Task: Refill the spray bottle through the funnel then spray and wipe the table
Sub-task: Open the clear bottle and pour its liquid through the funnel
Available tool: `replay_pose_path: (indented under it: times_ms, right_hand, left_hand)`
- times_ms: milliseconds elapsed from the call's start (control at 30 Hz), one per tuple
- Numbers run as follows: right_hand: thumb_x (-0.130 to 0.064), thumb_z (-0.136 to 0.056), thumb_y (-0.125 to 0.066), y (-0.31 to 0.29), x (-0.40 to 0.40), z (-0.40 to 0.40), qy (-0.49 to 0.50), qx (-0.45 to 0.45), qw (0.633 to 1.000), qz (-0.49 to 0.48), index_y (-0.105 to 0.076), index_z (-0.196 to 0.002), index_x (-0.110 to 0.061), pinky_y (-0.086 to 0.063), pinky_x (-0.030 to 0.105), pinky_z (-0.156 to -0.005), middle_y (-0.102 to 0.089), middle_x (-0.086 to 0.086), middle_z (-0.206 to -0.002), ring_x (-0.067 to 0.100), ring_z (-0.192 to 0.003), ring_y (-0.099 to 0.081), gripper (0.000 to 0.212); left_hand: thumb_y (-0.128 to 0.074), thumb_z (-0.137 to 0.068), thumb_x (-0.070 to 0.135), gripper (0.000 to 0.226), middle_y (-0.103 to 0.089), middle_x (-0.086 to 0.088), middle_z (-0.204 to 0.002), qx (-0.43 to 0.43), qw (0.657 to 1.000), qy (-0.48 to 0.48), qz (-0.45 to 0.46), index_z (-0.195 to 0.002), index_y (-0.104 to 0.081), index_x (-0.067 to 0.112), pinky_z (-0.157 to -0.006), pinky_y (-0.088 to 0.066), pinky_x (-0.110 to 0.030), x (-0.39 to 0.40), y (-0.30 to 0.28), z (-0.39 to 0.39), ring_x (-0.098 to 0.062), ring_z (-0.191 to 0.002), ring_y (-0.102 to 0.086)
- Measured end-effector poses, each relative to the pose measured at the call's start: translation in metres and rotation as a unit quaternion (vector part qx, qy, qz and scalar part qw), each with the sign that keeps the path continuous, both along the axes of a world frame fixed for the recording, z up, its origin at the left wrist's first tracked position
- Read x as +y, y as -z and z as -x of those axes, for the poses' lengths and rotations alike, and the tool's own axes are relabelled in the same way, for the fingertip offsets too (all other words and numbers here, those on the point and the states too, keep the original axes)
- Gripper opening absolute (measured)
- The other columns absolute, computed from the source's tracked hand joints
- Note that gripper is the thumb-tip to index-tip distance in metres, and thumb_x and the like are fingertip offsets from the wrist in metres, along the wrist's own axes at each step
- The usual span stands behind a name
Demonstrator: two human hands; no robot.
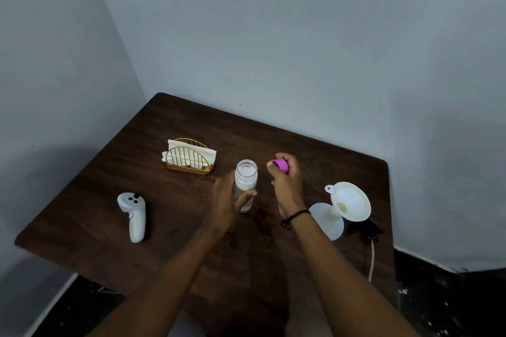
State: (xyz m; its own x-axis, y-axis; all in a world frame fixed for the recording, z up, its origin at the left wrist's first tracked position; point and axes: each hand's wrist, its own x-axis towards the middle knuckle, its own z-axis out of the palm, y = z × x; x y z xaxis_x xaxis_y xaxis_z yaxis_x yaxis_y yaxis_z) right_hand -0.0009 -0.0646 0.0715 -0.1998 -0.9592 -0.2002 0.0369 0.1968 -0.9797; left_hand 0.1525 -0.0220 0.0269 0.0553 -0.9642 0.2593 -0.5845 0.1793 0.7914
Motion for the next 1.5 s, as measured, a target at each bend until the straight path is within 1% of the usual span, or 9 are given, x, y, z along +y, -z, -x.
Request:
replay_pose_path:
  times_ms: [167,267,400,500,700,1033,1167,1367,1500]
  right_hand:
    - [-0.018,-0.097,-0.058,0.032,-0.006,0.004,0.017,-0.043,0.990,-0.136,-0.054,-0.120,-0.026,-0.058,0.036,-0.083,-0.058,-0.001,-0.114,0.019,-0.099,-0.064,0.025]
    - [-0.022,-0.100,-0.055,0.049,-0.009,0.000,0.027,-0.062,0.983,-0.168,-0.053,-0.121,-0.024,-0.057,0.039,-0.088,-0.057,-0.002,-0.105,0.019,-0.096,-0.063,0.022]
    - [-0.018,-0.103,-0.043,0.076,-0.010,0.002,0.008,0.119,0.985,-0.126,-0.058,-0.123,-0.017,-0.052,0.031,-0.088,-0.063,0.004,-0.116,0.017,-0.101,-0.061,0.024]
    - [-0.020,-0.104,-0.040,0.094,-0.011,0.005,-0.037,0.283,0.954,-0.092,-0.061,-0.119,-0.019,-0.044,0.033,-0.093,-0.061,0.007,-0.122,0.022,-0.111,-0.056,0.026]
    - [-0.002,-0.093,-0.047,0.112,-0.016,0.002,-0.109,0.405,0.907,-0.048,-0.065,-0.095,-0.014,-0.051,0.040,-0.081,-0.065,0.008,-0.104,0.027,-0.097,-0.059,0.021]
    - [-0.007,-0.092,-0.050,0.103,-0.010,-0.001,-0.176,0.388,0.903,-0.047,-0.060,-0.124,-0.016,-0.045,0.043,-0.101,-0.053,0.010,-0.129,0.030,-0.118,-0.051,0.034]
    - [-0.007,-0.095,-0.050,0.085,-0.001,0.003,-0.146,0.321,0.935,-0.041,-0.056,-0.131,-0.017,-0.044,0.035,-0.105,-0.052,0.004,-0.135,0.021,-0.124,-0.051,0.038]
    - [-0.042,-0.088,-0.053,0.048,0.036,0.002,-0.171,0.186,0.964,0.079,-0.051,-0.134,-0.027,-0.049,0.030,-0.101,-0.055,-0.010,-0.133,0.003,-0.120,-0.054,0.049]
    - [-0.052,-0.082,-0.064,0.035,0.043,-0.004,-0.217,0.188,0.955,0.071,-0.044,-0.140,-0.033,-0.048,0.032,-0.104,-0.052,-0.015,-0.138,0.001,-0.123,-0.052,0.064]
  left_hand:
    - [-0.071,-0.079,0.051,0.060,-0.061,0.009,-0.125,-0.003,1.000,-0.004,-0.014,-0.129,-0.055,0.021,-0.092,-0.031,-0.005,-0.003,0.001,0.001,0.001,-0.112,-0.049]
    - [-0.068,-0.078,0.056,0.064,-0.062,0.006,-0.124,-0.003,1.000,-0.014,-0.019,-0.129,-0.055,0.020,-0.091,-0.042,-0.017,-0.002,0.002,0.000,-0.002,-0.111,-0.051]
    - [-0.059,-0.074,0.068,0.074,-0.063,0.003,-0.123,-0.010,0.999,-0.022,-0.025,-0.129,-0.055,0.018,-0.090,-0.044,-0.022,-0.001,0.005,0.000,-0.009,-0.111,-0.054]
    - [-0.059,-0.073,0.069,0.076,-0.062,0.003,-0.123,-0.006,0.999,-0.024,-0.034,-0.129,-0.055,0.017,-0.086,-0.039,-0.015,-0.001,0.005,0.000,-0.010,-0.110,-0.054]
    - [-0.072,-0.077,0.057,0.069,-0.063,0.003,-0.124,-0.020,0.999,-0.027,-0.034,-0.132,-0.054,0.018,-0.092,-0.048,-0.026,-0.007,0.013,-0.004,-0.009,-0.112,-0.055]
    - [-0.070,-0.077,0.058,0.073,-0.061,0.002,-0.129,-0.024,0.998,-0.036,-0.041,-0.135,-0.051,0.018,-0.097,-0.048,-0.029,-0.005,0.015,-0.001,-0.011,-0.118,-0.054]
    - [-0.072,-0.079,0.055,0.068,-0.061,0.004,-0.127,-0.036,0.998,-0.036,-0.042,-0.134,-0.051,0.020,-0.095,-0.047,-0.028,-0.006,0.018,-0.002,-0.008,-0.114,-0.052]
    - [-0.069,-0.083,0.051,0.064,-0.058,0.006,-0.129,-0.027,0.999,-0.030,-0.028,-0.134,-0.052,0.017,-0.098,-0.041,-0.023,-0.002,0.009,0.000,-0.006,-0.117,-0.050]
    - [-0.054,-0.080,0.056,0.068,-0.051,0.010,-0.125,-0.010,1.000,-0.005,-0.001,-0.131,-0.056,0.010,-0.096,-0.034,-0.014,0.004,-0.007,0.000,-0.003,-0.117,-0.045]
